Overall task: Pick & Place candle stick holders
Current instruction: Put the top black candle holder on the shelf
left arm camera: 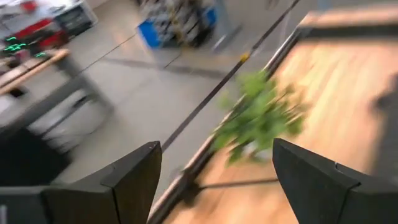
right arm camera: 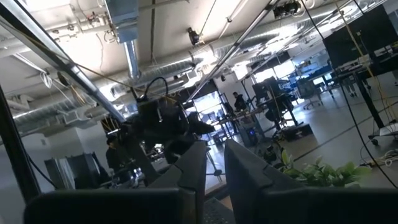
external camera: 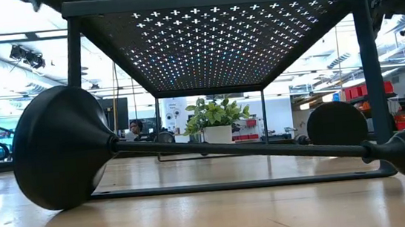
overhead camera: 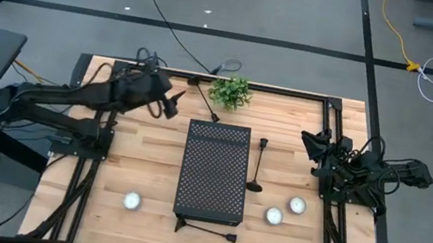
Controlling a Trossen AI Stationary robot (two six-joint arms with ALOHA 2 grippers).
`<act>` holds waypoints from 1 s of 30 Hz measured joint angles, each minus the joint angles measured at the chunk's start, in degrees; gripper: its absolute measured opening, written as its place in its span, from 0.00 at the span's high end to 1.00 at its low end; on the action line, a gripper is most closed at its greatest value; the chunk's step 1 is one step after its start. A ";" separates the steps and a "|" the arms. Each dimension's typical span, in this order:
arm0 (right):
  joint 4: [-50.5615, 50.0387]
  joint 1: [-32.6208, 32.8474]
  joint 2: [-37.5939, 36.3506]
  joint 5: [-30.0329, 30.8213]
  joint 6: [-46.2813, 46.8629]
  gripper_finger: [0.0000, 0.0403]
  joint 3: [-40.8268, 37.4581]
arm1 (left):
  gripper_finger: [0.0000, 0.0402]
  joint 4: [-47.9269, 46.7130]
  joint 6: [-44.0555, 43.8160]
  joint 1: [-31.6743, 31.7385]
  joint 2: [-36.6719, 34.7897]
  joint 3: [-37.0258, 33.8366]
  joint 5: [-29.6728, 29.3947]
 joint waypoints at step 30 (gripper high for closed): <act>9.11 -0.02 0.02 -0.45 -5.89 0.86 0.00 | 0.25 12.04 59.22 8.69 31.70 3.04 3.54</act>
